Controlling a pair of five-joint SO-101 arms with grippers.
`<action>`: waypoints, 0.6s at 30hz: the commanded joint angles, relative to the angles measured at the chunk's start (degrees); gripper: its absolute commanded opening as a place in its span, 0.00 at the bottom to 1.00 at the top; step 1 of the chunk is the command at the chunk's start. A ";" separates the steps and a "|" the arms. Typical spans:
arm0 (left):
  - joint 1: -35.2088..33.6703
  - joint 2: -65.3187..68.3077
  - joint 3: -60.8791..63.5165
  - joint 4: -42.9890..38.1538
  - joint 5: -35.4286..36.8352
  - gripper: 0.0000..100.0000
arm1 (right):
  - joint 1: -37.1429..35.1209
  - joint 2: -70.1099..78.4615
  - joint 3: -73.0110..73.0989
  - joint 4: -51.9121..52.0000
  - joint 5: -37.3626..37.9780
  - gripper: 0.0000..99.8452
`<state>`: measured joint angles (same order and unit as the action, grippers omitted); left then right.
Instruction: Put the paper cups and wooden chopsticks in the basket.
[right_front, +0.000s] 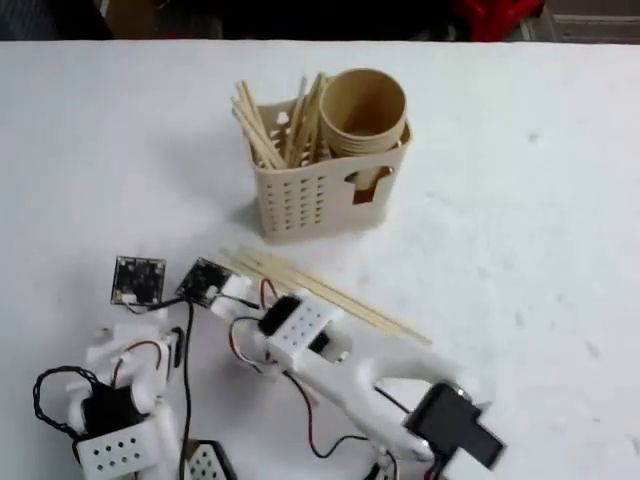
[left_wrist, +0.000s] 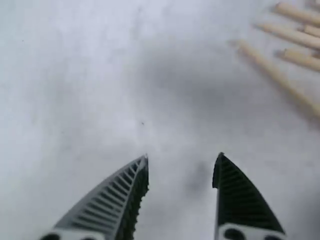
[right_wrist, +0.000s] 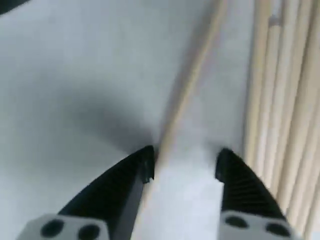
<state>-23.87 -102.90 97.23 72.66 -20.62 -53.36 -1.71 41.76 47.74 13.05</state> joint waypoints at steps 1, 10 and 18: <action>-0.22 -0.22 -0.18 0.09 -0.26 0.22 | 3.30 1.80 -3.87 0.13 0.79 0.14; -0.22 -0.22 -0.18 0.09 -0.26 0.22 | 10.51 1.01 -4.22 0.31 0.79 0.02; -0.22 -0.22 -0.18 0.09 -0.26 0.22 | 10.42 -18.51 -4.13 11.47 0.79 0.02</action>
<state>-23.87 -102.90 97.23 72.66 -20.62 -43.78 -10.86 39.21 55.65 13.32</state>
